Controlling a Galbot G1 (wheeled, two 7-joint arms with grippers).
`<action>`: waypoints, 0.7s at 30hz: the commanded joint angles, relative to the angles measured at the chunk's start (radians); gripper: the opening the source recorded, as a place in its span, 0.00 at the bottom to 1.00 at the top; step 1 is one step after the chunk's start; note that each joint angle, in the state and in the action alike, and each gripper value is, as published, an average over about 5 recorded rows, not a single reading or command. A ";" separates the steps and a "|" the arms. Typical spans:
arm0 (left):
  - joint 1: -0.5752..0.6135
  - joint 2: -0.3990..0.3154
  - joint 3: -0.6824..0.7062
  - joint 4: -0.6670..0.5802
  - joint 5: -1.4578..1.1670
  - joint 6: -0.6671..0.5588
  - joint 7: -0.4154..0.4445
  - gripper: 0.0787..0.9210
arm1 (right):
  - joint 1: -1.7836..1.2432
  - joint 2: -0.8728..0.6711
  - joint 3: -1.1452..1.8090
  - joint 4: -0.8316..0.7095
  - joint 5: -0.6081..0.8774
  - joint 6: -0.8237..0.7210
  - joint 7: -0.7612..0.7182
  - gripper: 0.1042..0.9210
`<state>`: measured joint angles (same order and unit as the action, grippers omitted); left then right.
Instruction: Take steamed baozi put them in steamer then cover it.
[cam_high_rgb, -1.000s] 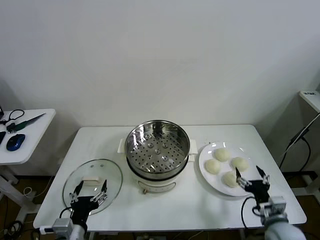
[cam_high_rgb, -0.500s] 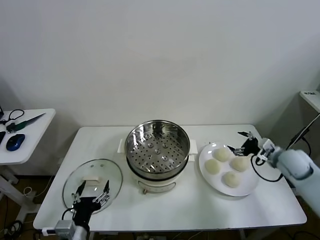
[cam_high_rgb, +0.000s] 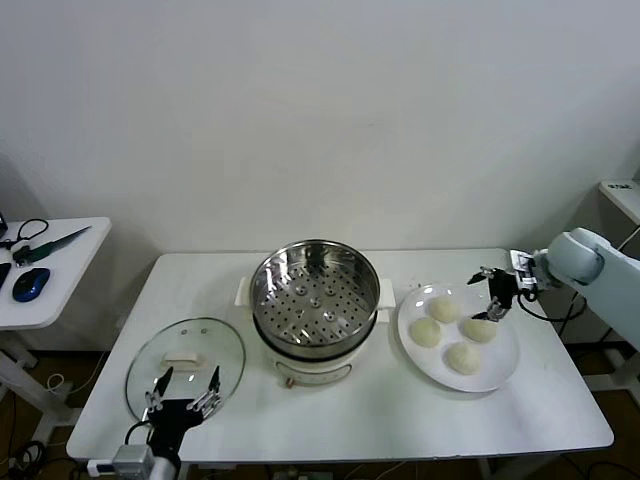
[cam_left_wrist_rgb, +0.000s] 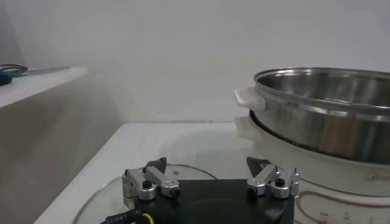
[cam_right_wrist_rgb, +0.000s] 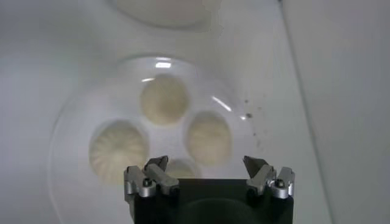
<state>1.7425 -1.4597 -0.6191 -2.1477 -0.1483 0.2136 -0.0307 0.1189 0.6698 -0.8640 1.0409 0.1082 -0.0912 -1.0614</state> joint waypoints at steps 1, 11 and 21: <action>-0.003 -0.001 -0.005 0.012 -0.005 0.000 -0.001 0.88 | 0.163 0.224 -0.204 -0.259 -0.051 0.016 -0.092 0.88; -0.007 -0.003 -0.004 0.030 -0.012 -0.002 -0.002 0.88 | 0.063 0.331 -0.152 -0.365 -0.104 0.021 -0.081 0.88; -0.006 -0.001 -0.005 0.043 -0.014 -0.002 -0.003 0.88 | -0.010 0.392 -0.061 -0.465 -0.172 0.032 -0.065 0.88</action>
<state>1.7351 -1.4621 -0.6234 -2.1091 -0.1606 0.2117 -0.0333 0.1358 0.9906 -0.9485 0.6724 -0.0175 -0.0624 -1.1203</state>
